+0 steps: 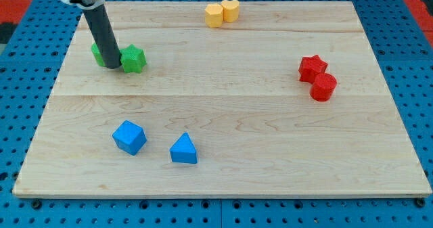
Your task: Push the green star into the green circle
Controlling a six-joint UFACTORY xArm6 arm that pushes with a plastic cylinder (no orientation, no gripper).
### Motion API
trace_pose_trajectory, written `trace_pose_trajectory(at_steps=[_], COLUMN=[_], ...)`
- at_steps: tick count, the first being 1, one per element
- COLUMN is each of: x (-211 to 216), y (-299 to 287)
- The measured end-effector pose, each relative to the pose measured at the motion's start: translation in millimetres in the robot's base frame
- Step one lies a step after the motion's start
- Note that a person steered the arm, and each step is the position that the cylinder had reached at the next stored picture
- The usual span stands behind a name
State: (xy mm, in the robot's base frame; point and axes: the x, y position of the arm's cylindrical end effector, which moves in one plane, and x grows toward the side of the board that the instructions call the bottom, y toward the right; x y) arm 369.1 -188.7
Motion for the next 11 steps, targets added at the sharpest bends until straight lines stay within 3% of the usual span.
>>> trace_pose_trajectory(at_steps=[1, 3, 5, 8, 11], x=[-2, 42, 23, 14, -4], y=[5, 11, 82, -1, -20])
